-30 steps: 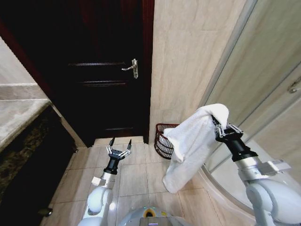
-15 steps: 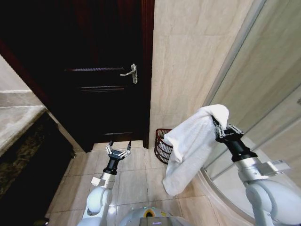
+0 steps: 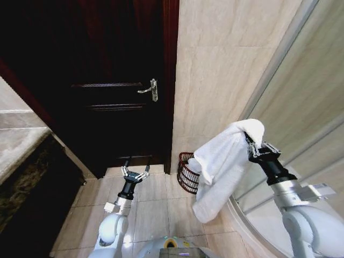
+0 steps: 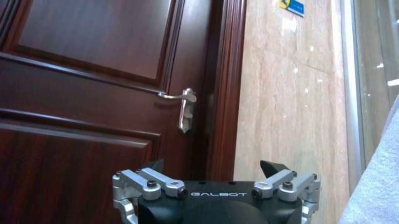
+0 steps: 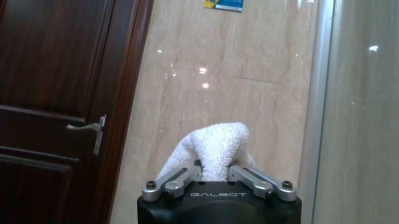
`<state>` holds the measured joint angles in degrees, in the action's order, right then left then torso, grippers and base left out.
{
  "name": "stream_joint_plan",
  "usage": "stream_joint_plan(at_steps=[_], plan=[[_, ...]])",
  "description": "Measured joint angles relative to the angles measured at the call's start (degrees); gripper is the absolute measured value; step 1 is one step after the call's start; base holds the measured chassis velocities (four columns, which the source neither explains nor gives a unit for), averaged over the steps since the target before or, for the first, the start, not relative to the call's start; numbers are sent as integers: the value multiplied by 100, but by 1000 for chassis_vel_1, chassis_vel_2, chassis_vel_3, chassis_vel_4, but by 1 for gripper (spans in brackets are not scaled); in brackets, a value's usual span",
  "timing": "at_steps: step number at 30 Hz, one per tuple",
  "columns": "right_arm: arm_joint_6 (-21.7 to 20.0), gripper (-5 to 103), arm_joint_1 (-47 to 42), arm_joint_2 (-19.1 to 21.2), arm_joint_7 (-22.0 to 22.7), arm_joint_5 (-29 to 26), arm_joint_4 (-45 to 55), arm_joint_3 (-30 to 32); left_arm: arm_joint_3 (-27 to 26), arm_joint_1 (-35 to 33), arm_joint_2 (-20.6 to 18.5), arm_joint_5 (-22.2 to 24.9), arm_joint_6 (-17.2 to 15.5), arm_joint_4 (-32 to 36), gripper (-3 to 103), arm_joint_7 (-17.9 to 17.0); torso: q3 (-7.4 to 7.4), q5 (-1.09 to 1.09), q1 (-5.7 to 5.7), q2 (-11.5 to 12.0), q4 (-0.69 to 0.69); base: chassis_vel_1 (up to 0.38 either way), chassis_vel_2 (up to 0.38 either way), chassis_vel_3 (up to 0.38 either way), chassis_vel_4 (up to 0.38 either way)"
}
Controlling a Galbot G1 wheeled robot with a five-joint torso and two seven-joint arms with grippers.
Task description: Discard the used towel into the hamper.
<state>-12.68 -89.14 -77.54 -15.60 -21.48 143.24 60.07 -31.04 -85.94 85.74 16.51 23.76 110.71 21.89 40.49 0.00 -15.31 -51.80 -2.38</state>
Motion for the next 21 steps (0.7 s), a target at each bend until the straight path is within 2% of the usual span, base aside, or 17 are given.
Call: stream_joint_plan(at_steps=[21], plan=[[4, 7, -9, 41, -144, -316, 0, 238, -6, -48, 10, -12, -1, 73, 100, 12, 304, 0, -259, -560, 0, 0, 0, 0, 0]])
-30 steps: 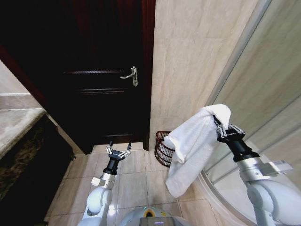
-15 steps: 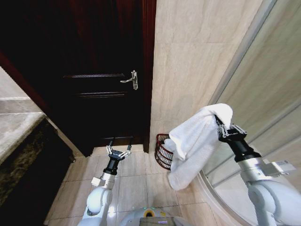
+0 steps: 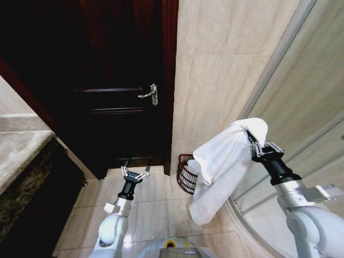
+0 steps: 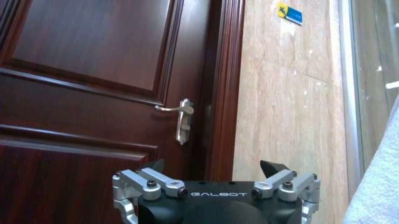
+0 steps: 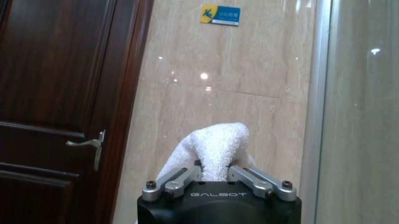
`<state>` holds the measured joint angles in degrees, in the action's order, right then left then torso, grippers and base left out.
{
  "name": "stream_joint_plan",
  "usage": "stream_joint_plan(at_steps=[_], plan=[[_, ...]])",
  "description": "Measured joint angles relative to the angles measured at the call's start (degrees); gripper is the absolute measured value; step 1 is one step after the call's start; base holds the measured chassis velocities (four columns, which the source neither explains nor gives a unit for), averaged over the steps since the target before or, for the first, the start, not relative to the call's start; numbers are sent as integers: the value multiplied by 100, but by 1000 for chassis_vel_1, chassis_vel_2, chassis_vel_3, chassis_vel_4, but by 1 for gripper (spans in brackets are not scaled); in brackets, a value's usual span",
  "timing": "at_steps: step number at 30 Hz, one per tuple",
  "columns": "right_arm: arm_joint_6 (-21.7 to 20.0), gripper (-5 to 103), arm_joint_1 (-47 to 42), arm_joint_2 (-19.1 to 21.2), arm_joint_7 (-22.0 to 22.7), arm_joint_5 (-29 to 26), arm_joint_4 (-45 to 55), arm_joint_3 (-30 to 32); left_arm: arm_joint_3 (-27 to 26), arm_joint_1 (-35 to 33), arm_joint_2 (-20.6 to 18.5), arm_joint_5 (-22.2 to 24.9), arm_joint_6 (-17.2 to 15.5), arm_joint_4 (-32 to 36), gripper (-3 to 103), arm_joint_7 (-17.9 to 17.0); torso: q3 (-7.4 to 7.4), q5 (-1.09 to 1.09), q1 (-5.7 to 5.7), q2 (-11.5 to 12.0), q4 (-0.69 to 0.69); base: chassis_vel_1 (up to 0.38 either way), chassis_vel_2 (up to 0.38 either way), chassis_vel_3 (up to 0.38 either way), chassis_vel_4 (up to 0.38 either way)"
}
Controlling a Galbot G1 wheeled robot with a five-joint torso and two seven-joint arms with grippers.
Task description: Discard the used towel into the hamper.
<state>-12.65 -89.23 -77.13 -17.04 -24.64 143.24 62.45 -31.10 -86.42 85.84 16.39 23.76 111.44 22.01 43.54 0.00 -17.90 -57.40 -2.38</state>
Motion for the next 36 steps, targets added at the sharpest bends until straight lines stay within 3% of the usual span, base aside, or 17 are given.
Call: stream_joint_plan(at_steps=[16, 21, 24, 27, 28, 31, 33, 35, 36], plan=[[-3, 7, -4, -1, 31, -4, 0, -11, 14, 7, -21, 51, 68, -24, 100, -5, 227, -1, -198, -423, 0, -57, 51, 63, -62], [-147, 7, 43, 142, 233, -339, 0, 105, 31, -72, -46, 53, 122, 14, 100, 62, 251, 2, -219, -465, 0, 0, 0, 0, 0], [-421, 7, 186, 466, 488, -765, 0, 310, 27, -128, -39, 30, 136, 43, 100, 72, 252, 2, -218, -469, 0, 0, 0, 0, 0], [-832, 7, 491, 1107, 1066, -1523, 1, 465, -13, -212, 16, -34, 148, 113, 100, 74, 249, 0, -217, -465, 0, 0, 0, 0, 0], [-832, 7, 491, 1107, 1066, -1523, 1, 465, -13, -212, 16, -34, 148, 113, 100, 74, 249, 0, -217, -465, 0, 0, 0, 0, 0], [-1122, 7, 939, 1766, 1470, -2091, 2, 436, -105, -370, 52, -29, 98, 241, 100, 21, 244, 1, -214, -452, -1, 0, 0, 0, 0], [-1149, 7, 1027, 1902, 1531, -2192, 2, 427, -120, -410, 30, -6, 53, 281, 100, 0, 243, 1, -213, -450, -1, 0, 0, 0, 0], [-1307, 7, 1475, 2691, 1913, -2932, 3, 437, -219, -563, -180, 215, -212, 488, 100, -63, 238, 1, -208, -442, -3, 0, 0, 0, 0], [-1307, 7, 1475, 2691, 1913, -2932, 3, 437, -219, -563, -180, 215, -212, 488, 100, -63, 238, 1, -208, -442, -3, 0, 0, 0, 0]])
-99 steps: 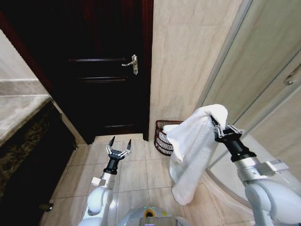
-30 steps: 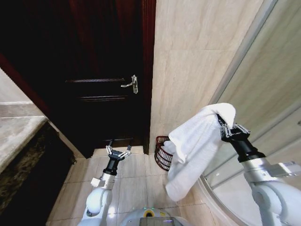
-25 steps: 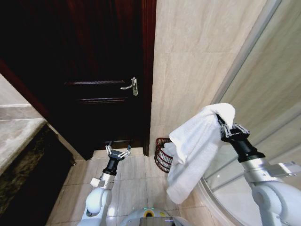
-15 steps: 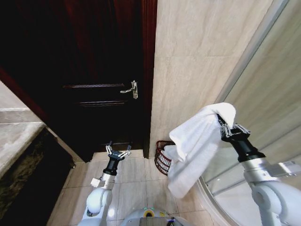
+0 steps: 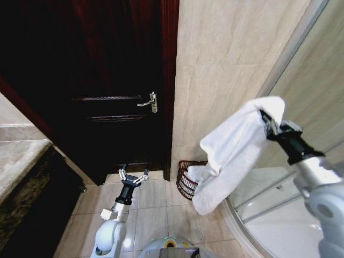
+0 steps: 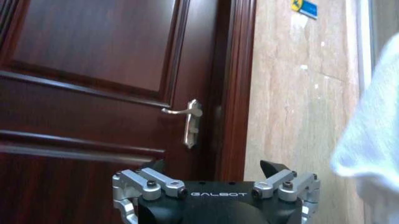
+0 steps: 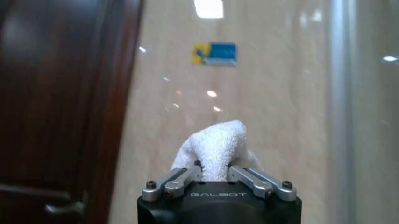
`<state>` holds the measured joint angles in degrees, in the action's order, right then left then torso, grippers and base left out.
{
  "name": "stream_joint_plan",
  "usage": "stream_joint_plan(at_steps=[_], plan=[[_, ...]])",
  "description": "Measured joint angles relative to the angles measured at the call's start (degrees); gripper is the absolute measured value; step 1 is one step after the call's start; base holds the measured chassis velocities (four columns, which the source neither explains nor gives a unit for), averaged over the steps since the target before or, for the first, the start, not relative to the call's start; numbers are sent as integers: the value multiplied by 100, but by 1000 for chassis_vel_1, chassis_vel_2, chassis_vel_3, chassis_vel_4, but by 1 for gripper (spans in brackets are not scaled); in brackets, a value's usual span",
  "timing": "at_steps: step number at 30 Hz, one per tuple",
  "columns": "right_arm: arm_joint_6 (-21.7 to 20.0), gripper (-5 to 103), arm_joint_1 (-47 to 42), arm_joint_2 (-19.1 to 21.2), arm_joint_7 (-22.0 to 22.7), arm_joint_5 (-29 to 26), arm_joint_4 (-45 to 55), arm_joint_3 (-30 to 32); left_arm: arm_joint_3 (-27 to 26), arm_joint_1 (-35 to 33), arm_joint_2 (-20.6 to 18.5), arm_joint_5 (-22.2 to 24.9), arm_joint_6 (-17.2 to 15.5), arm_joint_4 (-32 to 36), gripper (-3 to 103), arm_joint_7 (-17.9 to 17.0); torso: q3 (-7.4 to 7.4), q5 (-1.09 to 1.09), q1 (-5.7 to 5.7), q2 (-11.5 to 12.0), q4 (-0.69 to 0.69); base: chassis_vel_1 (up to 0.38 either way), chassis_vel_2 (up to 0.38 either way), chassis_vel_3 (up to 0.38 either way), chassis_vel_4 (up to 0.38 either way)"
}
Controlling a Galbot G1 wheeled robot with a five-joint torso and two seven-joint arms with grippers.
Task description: Discard the used towel into the hamper.
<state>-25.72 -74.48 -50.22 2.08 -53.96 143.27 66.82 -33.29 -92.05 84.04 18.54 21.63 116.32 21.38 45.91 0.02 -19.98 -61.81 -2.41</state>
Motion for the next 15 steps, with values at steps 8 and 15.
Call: stream_joint_plan(at_steps=[8, 15], plan=[[45, 7, 1362, 1412, 135, -1111, -915, 101, -196, -191, 98, 275, 73, 87, 100, -669, -9, -2, 8, 18, 1, 0, 0, 0, 0], [-17, 7, 2350, 1878, 119, -1399, -1866, -263, -109, -293, 309, 121, -5, -23, 100, -1187, -15, 1, 13, 28, 3, 0, 0, 0, 0]])
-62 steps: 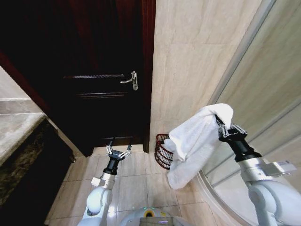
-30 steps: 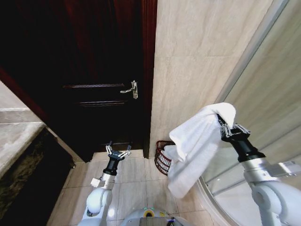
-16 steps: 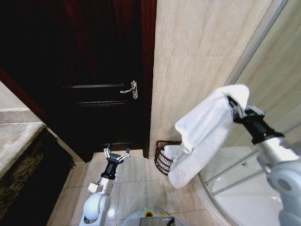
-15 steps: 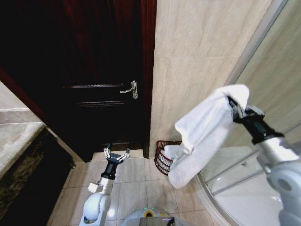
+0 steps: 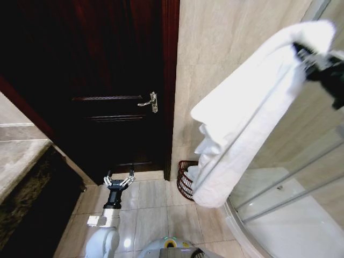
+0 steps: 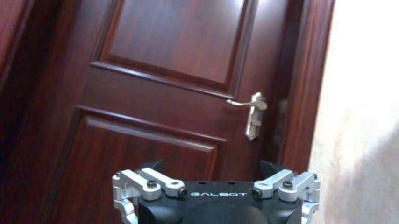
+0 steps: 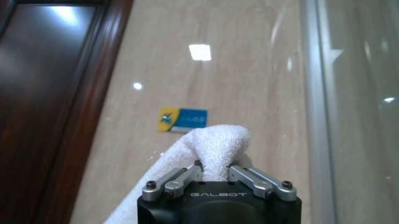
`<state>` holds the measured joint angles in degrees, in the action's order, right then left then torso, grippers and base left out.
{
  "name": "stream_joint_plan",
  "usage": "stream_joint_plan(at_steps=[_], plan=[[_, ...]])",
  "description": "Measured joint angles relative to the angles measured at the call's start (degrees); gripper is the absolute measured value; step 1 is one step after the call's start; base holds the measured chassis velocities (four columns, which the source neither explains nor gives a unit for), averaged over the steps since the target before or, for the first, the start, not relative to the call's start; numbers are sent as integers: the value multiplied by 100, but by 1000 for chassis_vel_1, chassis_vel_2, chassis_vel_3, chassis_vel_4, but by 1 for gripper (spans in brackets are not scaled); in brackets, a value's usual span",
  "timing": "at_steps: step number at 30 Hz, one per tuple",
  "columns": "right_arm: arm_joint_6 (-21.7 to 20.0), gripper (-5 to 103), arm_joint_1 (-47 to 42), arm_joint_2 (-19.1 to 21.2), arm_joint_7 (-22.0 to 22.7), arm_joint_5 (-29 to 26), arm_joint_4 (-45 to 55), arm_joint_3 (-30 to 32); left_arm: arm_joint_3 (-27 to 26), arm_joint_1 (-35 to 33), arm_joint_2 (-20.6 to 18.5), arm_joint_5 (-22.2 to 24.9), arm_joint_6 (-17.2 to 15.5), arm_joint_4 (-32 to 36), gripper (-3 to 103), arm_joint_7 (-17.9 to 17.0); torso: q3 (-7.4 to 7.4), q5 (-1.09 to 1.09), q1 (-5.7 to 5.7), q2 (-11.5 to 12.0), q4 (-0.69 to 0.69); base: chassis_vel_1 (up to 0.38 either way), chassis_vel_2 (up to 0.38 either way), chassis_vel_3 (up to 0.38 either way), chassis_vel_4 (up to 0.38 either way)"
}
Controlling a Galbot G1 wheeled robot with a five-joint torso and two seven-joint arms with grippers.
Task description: Discard the used towel into the hamper.
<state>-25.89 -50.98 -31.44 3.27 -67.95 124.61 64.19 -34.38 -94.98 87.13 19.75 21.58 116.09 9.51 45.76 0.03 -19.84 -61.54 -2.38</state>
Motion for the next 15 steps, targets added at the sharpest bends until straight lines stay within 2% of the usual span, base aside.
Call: stream_joint_plan(at_steps=[6, 7, 8, 9, 12, 13, 15], plan=[[-62, 7, 815, 222, 159, -56, -255, -567, 37, 102, -59, -27, -85, -151, 100, -31, -3, -3, 2, 4, -1, 0, 0, 0, 0], [-68, 7, 1042, 237, 208, -48, -286, -792, 50, 156, -103, -32, -78, -246, 100, -32, -4, -4, 2, 6, 2, 0, 0, 0, 0], [-64, 7, 1450, 225, 310, 37, -363, -1269, 67, 220, -170, -44, -38, -362, 100, -32, -5, -4, 3, 7, 2, 0, 0, 0, 0], [-64, 7, 1450, 225, 310, 37, -363, -1269, 67, 220, -170, -44, -38, -362, 100, -32, -5, -4, 3, 7, 2, 0, 0, 0, 0], [-25, 7, 2527, 5, 504, 359, -666, -2547, 83, 304, -253, -69, 40, -506, 100, -12, -4, 2, 4, 12, -2, 0, 0, 0, 0], [-25, 7, 2527, 5, 504, 359, -666, -2547, 83, 304, -253, -69, 40, -506, 100, -12, -4, 2, 4, 12, -2, 0, 0, 0, 0], [105, 7, 3325, -215, 565, 694, -949, -3317, 77, 333, -259, -69, 91, -542, 100, 12, -6, -8, 4, 13, -4, 0, 0, 0, 0]])
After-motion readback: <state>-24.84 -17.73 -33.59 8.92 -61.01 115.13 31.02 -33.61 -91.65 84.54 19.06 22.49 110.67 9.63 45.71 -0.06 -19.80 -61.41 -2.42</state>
